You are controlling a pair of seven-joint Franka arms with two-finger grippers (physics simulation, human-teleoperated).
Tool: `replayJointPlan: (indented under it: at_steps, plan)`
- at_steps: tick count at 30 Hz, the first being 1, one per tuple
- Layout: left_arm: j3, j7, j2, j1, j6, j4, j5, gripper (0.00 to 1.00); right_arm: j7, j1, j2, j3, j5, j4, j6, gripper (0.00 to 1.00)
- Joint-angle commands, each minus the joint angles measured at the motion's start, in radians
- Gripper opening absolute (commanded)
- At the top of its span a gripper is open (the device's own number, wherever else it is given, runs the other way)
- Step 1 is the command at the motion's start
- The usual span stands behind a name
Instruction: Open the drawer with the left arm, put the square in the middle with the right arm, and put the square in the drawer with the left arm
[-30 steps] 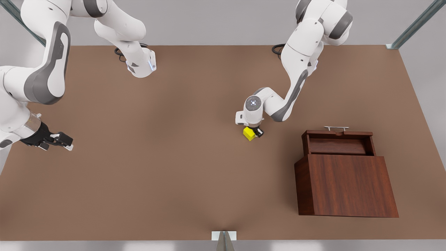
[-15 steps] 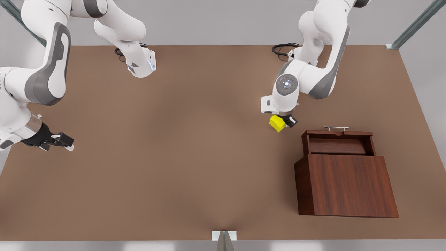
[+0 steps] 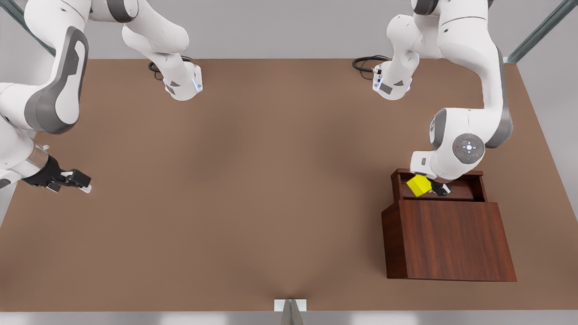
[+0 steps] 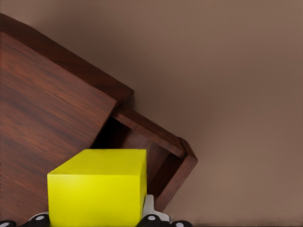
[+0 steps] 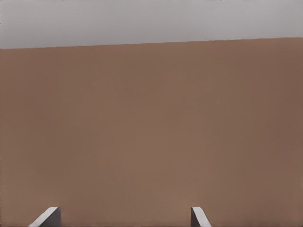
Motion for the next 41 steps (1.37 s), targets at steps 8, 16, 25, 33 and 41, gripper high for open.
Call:
replayJointPlan:
  at_steps: [8,16,25,33,41]
  plan:
    - [0.022,0.169,0.036,0.066,0.026,-0.005,-0.022,0.65,0.000,-0.002,0.002,0.000,0.000,0.001,0.000,1.00]
    - [0.044,0.212,0.046,0.073,0.020,-0.014,-0.020,1.00,0.000,-0.005,0.003,0.000,0.002,0.001,0.002,1.00]
    - [0.050,-0.029,0.031,0.069,-0.071,-0.003,-0.022,1.00,-0.002,-0.005,0.000,-0.008,0.002,0.004,0.000,1.00]
    - [-0.244,-0.960,-0.021,0.230,-0.195,0.327,-0.059,1.00,-0.006,-0.004,0.000,-0.006,-0.014,0.041,-0.002,1.00]
    - [-0.633,-1.040,-0.087,0.555,-0.175,0.325,0.098,1.00,-0.002,0.016,-0.026,0.005,-0.014,0.045,-0.074,1.00]
